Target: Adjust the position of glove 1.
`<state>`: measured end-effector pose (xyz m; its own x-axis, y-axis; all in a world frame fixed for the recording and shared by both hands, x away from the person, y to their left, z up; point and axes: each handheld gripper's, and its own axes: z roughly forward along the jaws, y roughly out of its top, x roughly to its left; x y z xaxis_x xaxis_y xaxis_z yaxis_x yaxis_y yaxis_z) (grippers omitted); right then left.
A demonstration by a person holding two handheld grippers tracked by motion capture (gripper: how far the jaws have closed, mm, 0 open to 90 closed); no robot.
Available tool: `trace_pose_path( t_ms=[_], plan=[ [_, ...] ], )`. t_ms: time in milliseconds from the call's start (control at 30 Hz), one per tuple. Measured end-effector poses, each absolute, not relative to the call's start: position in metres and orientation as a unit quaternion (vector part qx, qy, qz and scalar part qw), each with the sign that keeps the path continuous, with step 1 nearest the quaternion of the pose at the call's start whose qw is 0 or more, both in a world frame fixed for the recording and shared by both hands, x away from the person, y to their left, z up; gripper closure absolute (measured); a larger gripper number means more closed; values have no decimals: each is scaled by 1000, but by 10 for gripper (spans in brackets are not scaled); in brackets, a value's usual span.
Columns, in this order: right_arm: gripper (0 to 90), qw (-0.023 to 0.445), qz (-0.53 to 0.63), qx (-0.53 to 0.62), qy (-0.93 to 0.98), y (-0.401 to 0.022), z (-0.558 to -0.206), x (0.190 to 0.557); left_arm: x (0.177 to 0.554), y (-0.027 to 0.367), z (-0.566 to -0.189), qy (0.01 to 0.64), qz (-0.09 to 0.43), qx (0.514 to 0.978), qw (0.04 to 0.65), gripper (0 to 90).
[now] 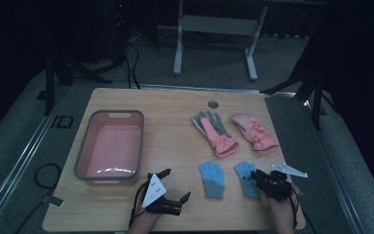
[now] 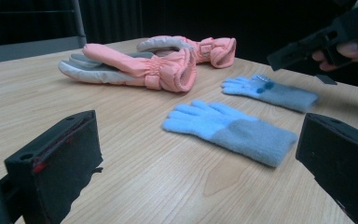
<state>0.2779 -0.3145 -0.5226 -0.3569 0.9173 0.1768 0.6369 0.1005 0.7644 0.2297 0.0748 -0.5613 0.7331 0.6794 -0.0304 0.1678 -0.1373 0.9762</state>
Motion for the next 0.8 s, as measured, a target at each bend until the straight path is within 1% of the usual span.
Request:
trace_pose_path(
  t_ms=[33, 267, 500, 533, 600, 667, 733, 800],
  plan=[
    [696, 178, 393, 506, 747, -320, -522, 282, 230, 75, -561, 293, 218, 722, 587, 0],
    [695, 177, 370, 398, 821, -320, -533, 289, 230, 74, -561, 291, 217, 723, 587, 0],
    [683, 163, 363, 387, 832, -327, -551, 290, 230, 74, -561, 293, 217, 722, 588, 0],
    [715, 160, 366, 392, 828, -328, -552, 290, 230, 74, -561, 293, 218, 722, 587, 0],
    [811, 169, 366, 397, 825, -328, -553, 288, 230, 74, -561, 292, 220, 723, 586, 0],
    [844, 177, 363, 402, 822, -325, -554, 286, 230, 74, -561, 292, 220, 722, 587, 0],
    [858, 194, 353, 406, 821, -320, -553, 284, 230, 74, -561, 295, 218, 721, 588, 0],
    [863, 199, 350, 409, 819, -318, -553, 283, 230, 74, -561, 295, 217, 721, 588, 0]
  ],
)
